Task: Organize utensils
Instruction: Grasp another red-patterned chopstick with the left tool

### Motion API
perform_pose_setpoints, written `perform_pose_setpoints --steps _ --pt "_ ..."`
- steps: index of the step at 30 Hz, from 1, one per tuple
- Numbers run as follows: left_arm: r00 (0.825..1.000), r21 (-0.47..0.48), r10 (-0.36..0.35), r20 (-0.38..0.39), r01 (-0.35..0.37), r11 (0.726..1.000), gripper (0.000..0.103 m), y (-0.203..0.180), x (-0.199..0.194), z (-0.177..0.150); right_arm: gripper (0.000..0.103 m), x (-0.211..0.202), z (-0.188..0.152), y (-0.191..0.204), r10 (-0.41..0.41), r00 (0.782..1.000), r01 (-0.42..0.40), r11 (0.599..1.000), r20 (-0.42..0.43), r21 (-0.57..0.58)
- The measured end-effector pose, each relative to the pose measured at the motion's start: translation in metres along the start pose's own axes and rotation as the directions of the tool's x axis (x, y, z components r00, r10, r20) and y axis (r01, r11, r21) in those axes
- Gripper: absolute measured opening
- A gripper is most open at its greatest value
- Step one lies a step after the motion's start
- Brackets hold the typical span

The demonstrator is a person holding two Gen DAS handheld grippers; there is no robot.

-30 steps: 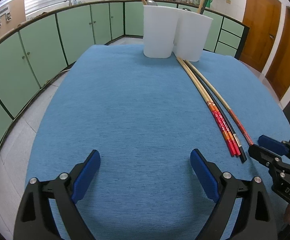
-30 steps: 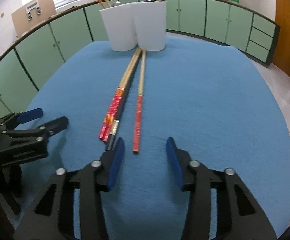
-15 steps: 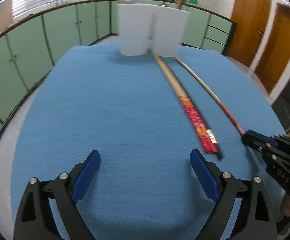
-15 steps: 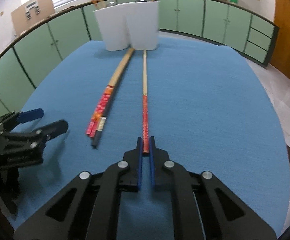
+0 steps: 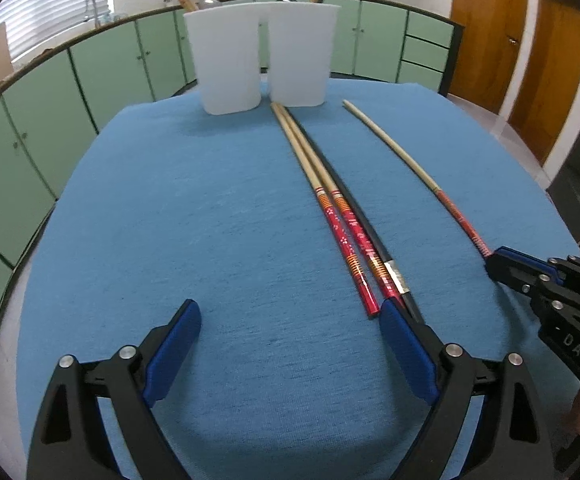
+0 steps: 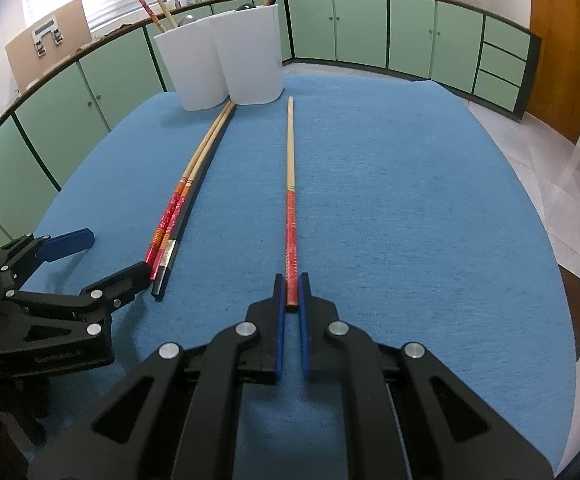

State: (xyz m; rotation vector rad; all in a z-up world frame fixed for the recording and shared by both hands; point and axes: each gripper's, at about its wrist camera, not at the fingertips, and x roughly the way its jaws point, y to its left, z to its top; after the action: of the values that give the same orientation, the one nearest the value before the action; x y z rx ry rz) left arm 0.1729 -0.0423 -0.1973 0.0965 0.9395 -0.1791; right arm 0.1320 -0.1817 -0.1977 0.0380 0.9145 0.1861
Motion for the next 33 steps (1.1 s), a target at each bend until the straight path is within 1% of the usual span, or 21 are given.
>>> perform_pose_setpoints --steps 5,8,11,13,14,16,17,19,21,23,25,27,30,33 --pt "0.999 -0.056 0.052 0.001 -0.052 0.997 0.088 0.015 -0.004 -0.005 0.007 -0.001 -0.001 -0.002 0.012 1.0 -0.012 1.0 0.0 -0.006" --pt "0.999 -0.081 0.051 0.007 -0.051 0.995 0.085 0.021 -0.008 -0.007 0.007 -0.002 -0.002 -0.002 0.021 1.0 -0.021 1.0 0.002 -0.012" --pt "0.999 -0.076 0.047 0.016 -0.046 0.996 0.079 0.02 -0.007 -0.004 0.008 -0.002 -0.002 -0.004 0.032 0.999 -0.032 0.999 0.001 -0.009" --pt "0.999 -0.075 0.041 0.024 -0.039 0.996 0.069 0.018 -0.007 -0.002 0.009 -0.002 -0.001 -0.004 0.04 0.999 -0.04 0.999 0.0 -0.007" --pt "0.999 -0.071 0.036 0.029 -0.034 0.997 0.066 0.017 -0.006 0.0 0.009 -0.001 -0.001 -0.005 0.042 0.999 -0.042 0.999 0.0 -0.006" --pt "0.999 -0.057 0.03 0.034 -0.028 0.998 0.055 0.012 -0.005 0.002 0.01 -0.001 -0.001 -0.005 0.048 0.999 -0.048 0.999 -0.001 -0.004" --pt "0.999 -0.046 0.027 0.037 -0.025 0.999 0.053 0.009 -0.005 0.002 0.01 0.0 -0.001 -0.006 0.052 0.999 -0.052 0.999 0.0 -0.002" --pt "0.999 -0.038 0.019 0.041 -0.018 0.999 0.045 0.005 -0.005 0.001 0.01 0.0 -0.001 -0.007 0.059 0.998 -0.059 0.998 0.0 0.004" --pt "0.999 -0.037 0.01 0.045 -0.008 0.999 0.04 0.004 -0.006 0.0 0.01 0.0 -0.001 -0.008 0.062 0.998 -0.062 0.998 0.001 0.006" --pt "0.999 -0.03 0.0 0.049 0.001 1.0 0.032 0.002 -0.006 -0.001 0.01 0.0 -0.002 -0.008 0.063 0.998 -0.063 0.998 0.002 0.006" --pt "0.999 -0.018 -0.006 0.052 0.007 1.0 0.015 -0.001 -0.007 -0.001 0.009 0.0 -0.002 -0.008 0.065 0.998 -0.065 0.998 0.002 0.009" --pt "0.998 -0.006 -0.022 0.052 0.023 1.0 0.007 -0.004 -0.007 -0.001 0.008 0.0 -0.002 -0.008 0.06 0.998 -0.06 0.998 0.001 0.007" --pt "0.998 -0.003 -0.022 0.053 0.022 1.0 0.007 -0.006 -0.007 -0.001 0.006 0.0 -0.001 -0.008 0.047 0.999 -0.047 0.999 0.002 0.006" --pt "0.998 -0.023 -0.038 0.056 0.039 0.999 0.006 -0.001 -0.011 0.0 0.005 -0.001 0.0 -0.01 0.06 0.998 -0.06 0.998 0.002 0.024"
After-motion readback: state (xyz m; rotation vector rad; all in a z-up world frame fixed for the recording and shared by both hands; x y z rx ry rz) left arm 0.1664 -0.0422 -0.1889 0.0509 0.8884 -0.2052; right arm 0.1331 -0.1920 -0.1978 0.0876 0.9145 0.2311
